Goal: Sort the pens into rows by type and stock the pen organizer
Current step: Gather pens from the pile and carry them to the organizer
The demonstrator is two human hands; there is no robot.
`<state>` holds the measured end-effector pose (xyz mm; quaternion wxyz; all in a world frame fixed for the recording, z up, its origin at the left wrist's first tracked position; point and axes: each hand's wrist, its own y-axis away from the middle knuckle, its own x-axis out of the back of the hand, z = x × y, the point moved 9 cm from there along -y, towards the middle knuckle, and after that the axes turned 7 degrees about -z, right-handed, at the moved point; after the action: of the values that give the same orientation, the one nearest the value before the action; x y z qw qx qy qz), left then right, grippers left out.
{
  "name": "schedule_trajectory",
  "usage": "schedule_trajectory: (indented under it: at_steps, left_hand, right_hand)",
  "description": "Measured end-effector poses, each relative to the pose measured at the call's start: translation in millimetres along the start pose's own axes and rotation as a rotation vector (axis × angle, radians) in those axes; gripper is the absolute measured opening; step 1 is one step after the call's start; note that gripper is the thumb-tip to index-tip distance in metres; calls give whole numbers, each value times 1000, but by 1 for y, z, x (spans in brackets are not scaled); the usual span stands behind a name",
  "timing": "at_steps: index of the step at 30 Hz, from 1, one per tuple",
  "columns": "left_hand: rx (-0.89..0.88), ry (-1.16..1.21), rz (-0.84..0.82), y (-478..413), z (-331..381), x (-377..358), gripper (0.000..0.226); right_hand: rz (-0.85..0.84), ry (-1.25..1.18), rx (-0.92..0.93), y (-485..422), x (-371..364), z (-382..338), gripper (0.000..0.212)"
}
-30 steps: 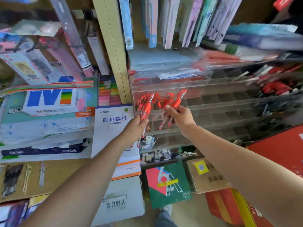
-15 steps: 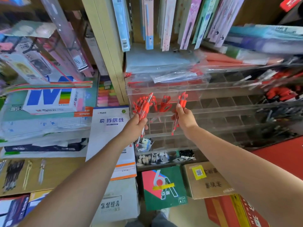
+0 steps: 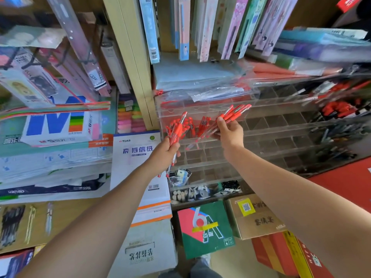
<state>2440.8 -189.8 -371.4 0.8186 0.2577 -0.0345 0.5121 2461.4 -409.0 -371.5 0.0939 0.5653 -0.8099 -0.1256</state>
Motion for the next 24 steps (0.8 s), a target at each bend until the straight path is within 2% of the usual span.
schedule_trajectory:
  at_steps: [3, 9, 13, 16, 24]
  left_hand:
    - [-10, -22, 1, -3, -5, 5, 26]
    - [-39, -39, 0, -13, -14, 13, 25]
    - [-56, -21, -18, -16, -18, 15, 25]
    - [-58, -28, -17, -18, -20, 17, 24]
    - [-69, -22, -36, -17, -17, 18, 24]
  right_hand:
    - [72, -28, 28, -3, -7, 2, 8]
    - [132, 15, 20, -6, -27, 14, 9]
    - [159, 255, 54, -8, -35, 14, 15]
    - [183, 431, 107, -7, -40, 7, 27]
    - [235, 414, 97, -3, -42, 8, 25]
